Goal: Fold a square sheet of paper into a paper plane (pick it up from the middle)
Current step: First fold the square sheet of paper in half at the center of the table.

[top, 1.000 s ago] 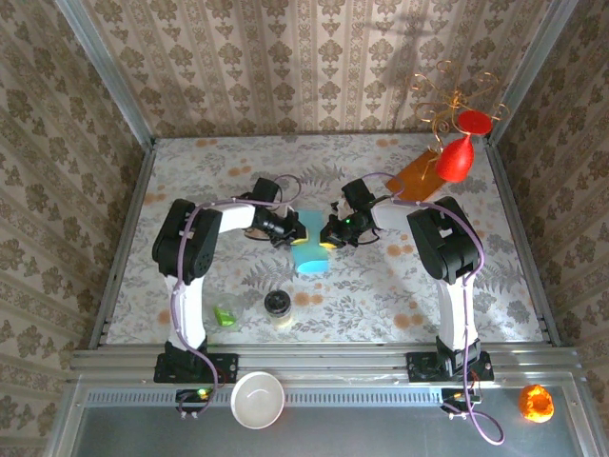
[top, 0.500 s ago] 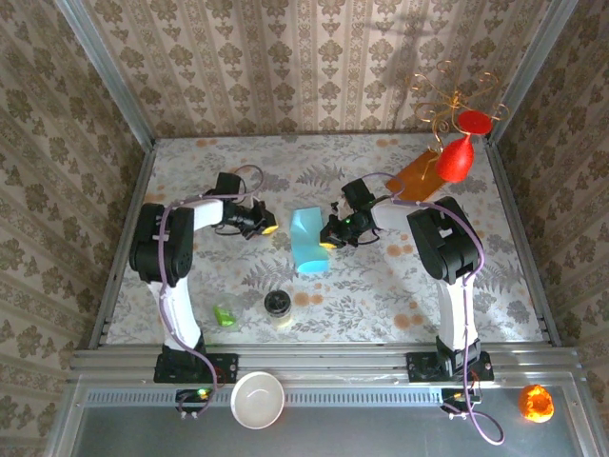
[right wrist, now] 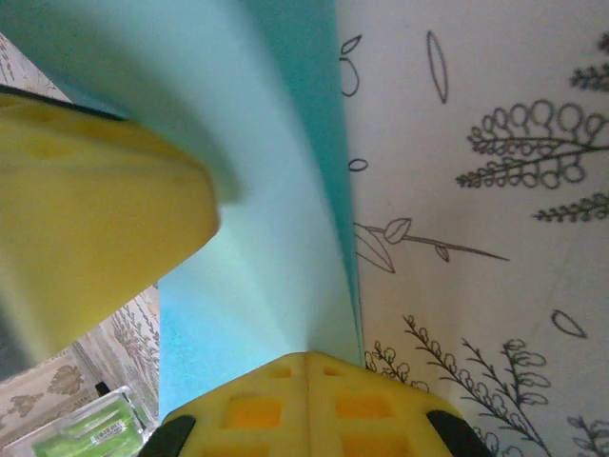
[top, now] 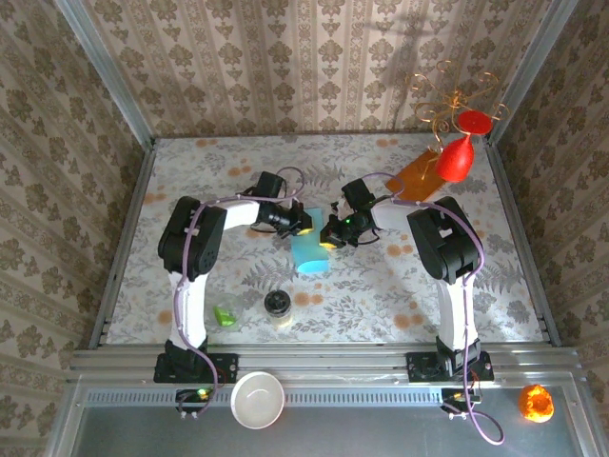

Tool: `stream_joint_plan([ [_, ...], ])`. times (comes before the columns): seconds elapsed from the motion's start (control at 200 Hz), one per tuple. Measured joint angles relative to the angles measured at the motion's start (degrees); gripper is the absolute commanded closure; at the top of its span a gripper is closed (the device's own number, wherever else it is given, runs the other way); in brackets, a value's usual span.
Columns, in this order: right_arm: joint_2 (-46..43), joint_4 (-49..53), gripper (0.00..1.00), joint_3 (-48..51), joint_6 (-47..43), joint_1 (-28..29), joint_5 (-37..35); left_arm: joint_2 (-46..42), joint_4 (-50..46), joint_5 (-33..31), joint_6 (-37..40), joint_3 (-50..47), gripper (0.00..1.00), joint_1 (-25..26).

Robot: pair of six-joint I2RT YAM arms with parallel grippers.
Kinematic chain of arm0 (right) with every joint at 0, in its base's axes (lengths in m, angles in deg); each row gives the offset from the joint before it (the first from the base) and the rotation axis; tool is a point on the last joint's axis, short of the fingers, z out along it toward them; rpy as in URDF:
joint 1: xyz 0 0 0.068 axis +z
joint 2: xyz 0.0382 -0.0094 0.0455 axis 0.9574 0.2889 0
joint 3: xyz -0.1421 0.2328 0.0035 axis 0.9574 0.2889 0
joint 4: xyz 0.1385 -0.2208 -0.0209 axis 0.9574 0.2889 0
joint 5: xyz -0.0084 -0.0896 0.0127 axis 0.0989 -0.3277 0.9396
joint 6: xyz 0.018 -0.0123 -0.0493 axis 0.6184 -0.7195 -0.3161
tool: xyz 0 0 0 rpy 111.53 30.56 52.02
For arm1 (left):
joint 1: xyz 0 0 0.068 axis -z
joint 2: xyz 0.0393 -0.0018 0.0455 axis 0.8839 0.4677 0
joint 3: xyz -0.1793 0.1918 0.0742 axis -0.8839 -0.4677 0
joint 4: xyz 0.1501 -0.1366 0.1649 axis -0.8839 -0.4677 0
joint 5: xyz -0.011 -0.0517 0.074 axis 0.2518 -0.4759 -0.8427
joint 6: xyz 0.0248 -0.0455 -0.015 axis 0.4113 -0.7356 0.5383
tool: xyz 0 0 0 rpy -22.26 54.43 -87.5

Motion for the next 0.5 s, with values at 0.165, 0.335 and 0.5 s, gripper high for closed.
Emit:
stream_joint_plan([
  [0.165, 0.0, 0.0, 0.97, 0.0, 0.0, 0.0, 0.0, 0.4, -0.4, -0.2, 0.8, -0.2, 0.98, -2.6],
  [0.335, 0.0, 0.0, 0.97, 0.1, 0.0, -0.1, 0.0, 0.4, -1.2, 0.7, 2.7, -0.5, 0.99, -7.8],
  [0.5, 0.0, -0.3, 0.97, 0.3, 0.0, -0.1, 0.0, -0.1, -2.9, 0.5, 4.3, -0.3, 0.99, -11.8],
])
